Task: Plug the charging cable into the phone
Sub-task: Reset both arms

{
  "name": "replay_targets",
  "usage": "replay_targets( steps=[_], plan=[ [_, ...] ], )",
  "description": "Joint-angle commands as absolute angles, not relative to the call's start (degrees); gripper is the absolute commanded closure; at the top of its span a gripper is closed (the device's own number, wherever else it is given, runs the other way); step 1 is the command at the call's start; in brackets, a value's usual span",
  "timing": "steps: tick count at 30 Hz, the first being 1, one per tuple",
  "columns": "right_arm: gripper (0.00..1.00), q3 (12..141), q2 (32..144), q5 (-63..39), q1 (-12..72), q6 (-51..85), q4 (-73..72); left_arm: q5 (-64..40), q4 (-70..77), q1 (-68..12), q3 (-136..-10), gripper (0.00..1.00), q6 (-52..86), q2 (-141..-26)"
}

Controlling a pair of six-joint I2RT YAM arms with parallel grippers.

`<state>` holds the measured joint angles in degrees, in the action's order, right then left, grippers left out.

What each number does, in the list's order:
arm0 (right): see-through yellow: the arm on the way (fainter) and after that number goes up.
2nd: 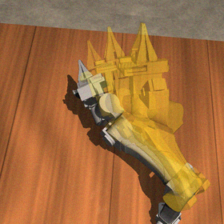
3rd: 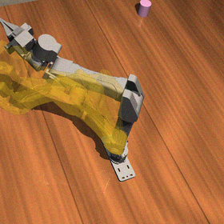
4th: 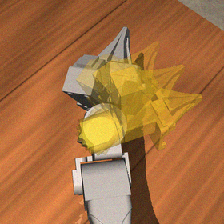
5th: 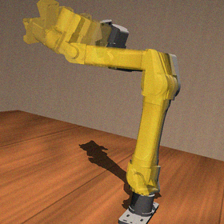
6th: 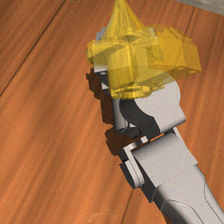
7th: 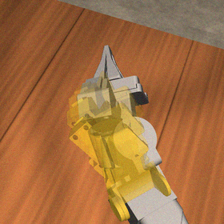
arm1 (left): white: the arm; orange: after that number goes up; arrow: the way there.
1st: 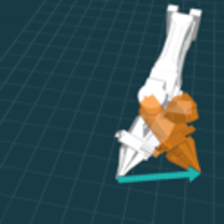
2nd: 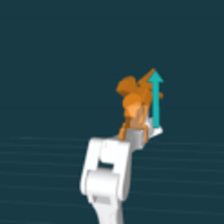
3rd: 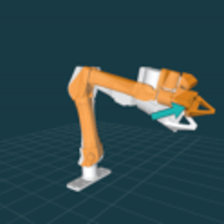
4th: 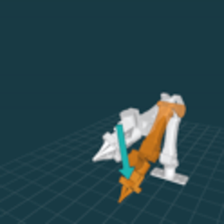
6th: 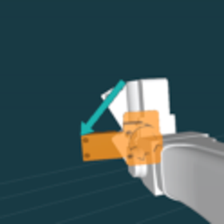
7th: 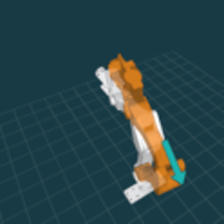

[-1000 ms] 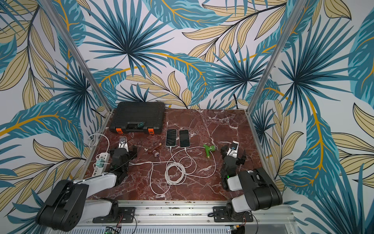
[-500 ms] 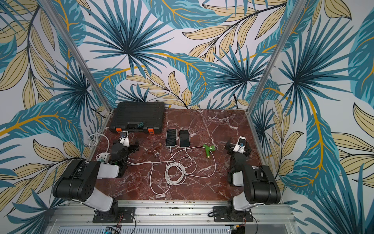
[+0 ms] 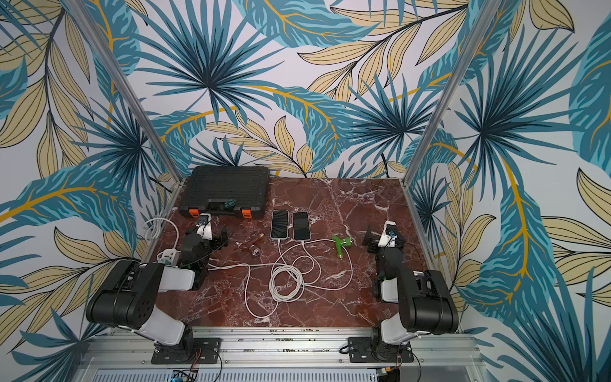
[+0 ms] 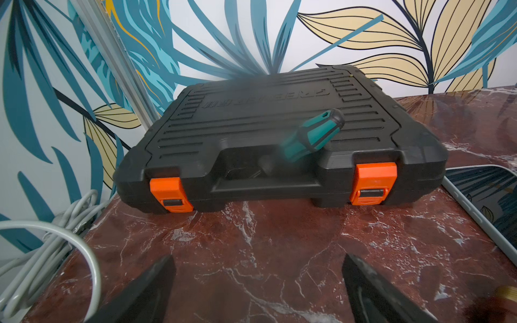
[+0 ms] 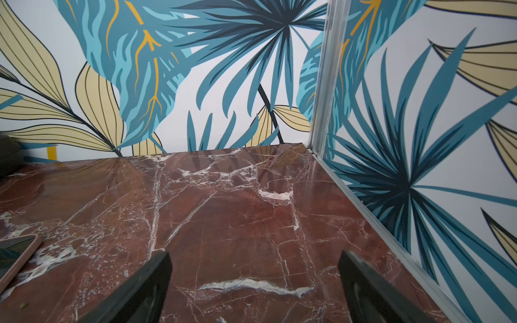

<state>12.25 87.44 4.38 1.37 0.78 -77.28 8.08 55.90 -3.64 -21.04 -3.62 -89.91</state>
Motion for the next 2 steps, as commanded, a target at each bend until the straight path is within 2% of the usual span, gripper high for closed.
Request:
replay_targets(
  steps=[1,2],
  plan=[
    [0.01,13.0,87.4,1.9,1.1,0.0,-76.0,7.5,56.0,-3.2,-21.1,0.0,-4.0,-89.6],
    [0.01,13.1,87.5,2.0,1.1,0.0,-76.0,7.6,56.0,-3.2,-21.1,0.0,-4.1,-89.6]
  ],
)
